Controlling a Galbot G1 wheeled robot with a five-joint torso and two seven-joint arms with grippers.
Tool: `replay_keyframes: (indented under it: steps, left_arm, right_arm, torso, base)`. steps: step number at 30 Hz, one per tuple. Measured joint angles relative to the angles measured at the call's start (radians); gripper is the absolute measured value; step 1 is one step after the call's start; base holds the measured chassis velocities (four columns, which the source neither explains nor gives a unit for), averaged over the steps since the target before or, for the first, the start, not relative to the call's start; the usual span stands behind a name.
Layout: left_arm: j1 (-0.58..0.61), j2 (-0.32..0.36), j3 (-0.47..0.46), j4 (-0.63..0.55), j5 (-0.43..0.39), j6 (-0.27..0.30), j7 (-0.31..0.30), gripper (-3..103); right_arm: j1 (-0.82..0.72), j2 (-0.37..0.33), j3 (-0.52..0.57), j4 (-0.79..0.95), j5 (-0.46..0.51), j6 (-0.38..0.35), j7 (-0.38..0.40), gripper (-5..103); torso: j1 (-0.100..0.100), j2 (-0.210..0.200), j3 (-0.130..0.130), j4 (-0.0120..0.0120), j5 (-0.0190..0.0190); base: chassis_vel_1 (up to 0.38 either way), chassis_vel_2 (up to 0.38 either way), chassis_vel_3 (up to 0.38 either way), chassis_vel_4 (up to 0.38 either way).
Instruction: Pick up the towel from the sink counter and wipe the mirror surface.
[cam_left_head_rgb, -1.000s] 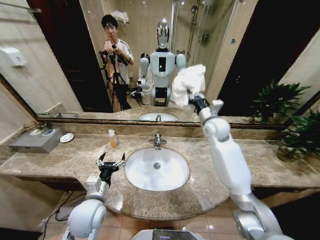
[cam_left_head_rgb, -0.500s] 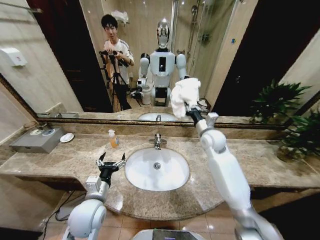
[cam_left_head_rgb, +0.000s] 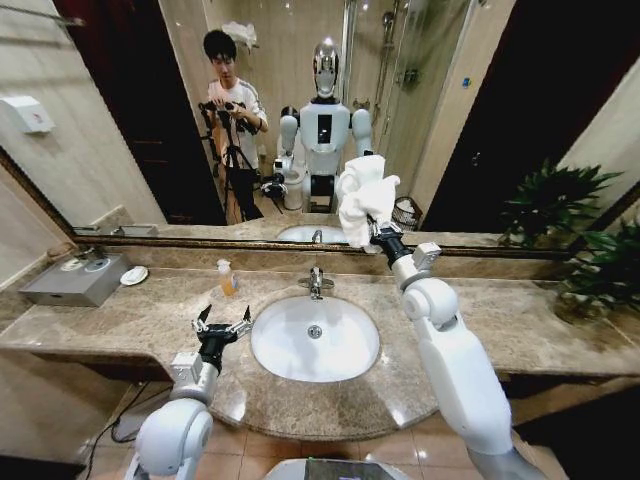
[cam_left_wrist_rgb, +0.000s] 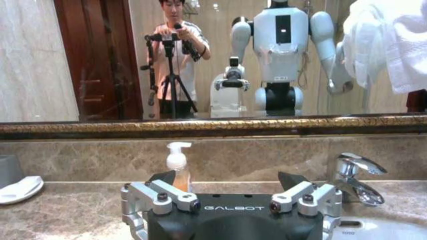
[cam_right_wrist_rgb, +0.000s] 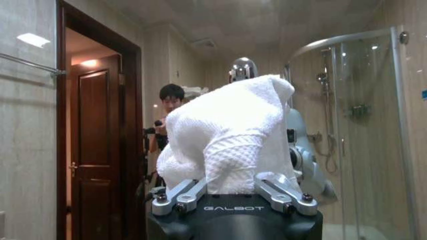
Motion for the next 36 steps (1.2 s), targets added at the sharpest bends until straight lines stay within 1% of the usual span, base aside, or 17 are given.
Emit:
replay_keyframes:
  steps: [6, 23, 27, 29, 31, 32, 33, 34, 35, 36]
  left_arm:
    - [0.0, 0.0, 0.0, 0.0, 0.0, 0.0, 0.0, 100]
    - [0.0, 0.0, 0.0, 0.0, 0.0, 0.0, 0.0, 100]
    - [0.0, 0.0, 0.0, 0.0, 0.0, 0.0, 0.0, 100]
    - [0.0, 0.0, 0.0, 0.0, 0.0, 0.0, 0.0, 100]
    - [0.0, 0.0, 0.0, 0.0, 0.0, 0.0, 0.0, 100]
    - [0.0, 0.0, 0.0, 0.0, 0.0, 0.0, 0.0, 100]
    - [0.0, 0.0, 0.0, 0.0, 0.0, 0.0, 0.0, 100]
    - [0.0, 0.0, 0.0, 0.0, 0.0, 0.0, 0.0, 100]
    - [0.0, 0.0, 0.0, 0.0, 0.0, 0.0, 0.0, 100]
    - [0.0, 0.0, 0.0, 0.0, 0.0, 0.0, 0.0, 100]
  right_arm:
    - [-0.021, 0.015, -0.009, 0.006, -0.013, 0.005, -0.009, 10]
    - [-0.044, 0.027, -0.043, 0.026, -0.036, 0.006, -0.013, 10]
    - [-0.041, 0.029, -0.068, 0.025, -0.045, 0.006, -0.014, 10]
    - [-0.006, 0.022, -0.086, 0.021, -0.014, 0.008, 0.002, 10]
    - [0.007, 0.021, -0.089, 0.02, -0.004, 0.008, 0.006, 10]
    - [0.032, 0.018, -0.092, 0.017, 0.014, 0.007, 0.014, 10]
    - [0.079, 0.014, -0.101, 0.013, 0.051, 0.004, 0.042, 10]
    - [0.079, 0.014, -0.101, 0.013, 0.051, 0.004, 0.042, 10]
    - [0.104, 0.011, -0.106, 0.012, 0.075, 0.0, 0.06, 10]
    - [0.153, 0.008, -0.113, 0.011, 0.122, -0.017, 0.098, 10]
  torso:
    - [0.0, 0.0, 0.0, 0.0, -0.0001]
    - [0.0, 0.0, 0.0, -0.0001, 0.0]
    - [0.0, 0.0, 0.0, -0.0001, 0.0001]
    - [0.0, 0.0, 0.0, -0.0001, -0.0002]
    - [0.0, 0.0, 0.0, -0.0001, -0.0003]
    - [0.0, 0.0, 0.0, 0.0002, -0.0001]
    - [0.0, 0.0, 0.0, 0.0003, -0.0004]
    - [0.0, 0.0, 0.0, 0.0003, -0.0004]
    - [0.0, 0.0, 0.0, 0.0004, -0.0004]
    - [0.0, 0.0, 0.0, 0.0003, -0.0003]
  base:
    - [0.067, 0.064, -0.063, -0.062]
    - [0.072, 0.081, -0.077, -0.08]
    - [0.103, 0.095, -0.11, -0.093]
    - [0.117, 0.12, -0.113, -0.126]
    - [0.113, 0.103, -0.096, -0.12]
    - [0.113, 0.085, -0.088, -0.1]
    - [0.074, 0.078, -0.039, -0.054]
    - [0.074, 0.078, -0.039, -0.054]
    - [0.074, 0.036, -0.039, -0.054]
    - [0.0, 0.0, 0.0, 0.0]
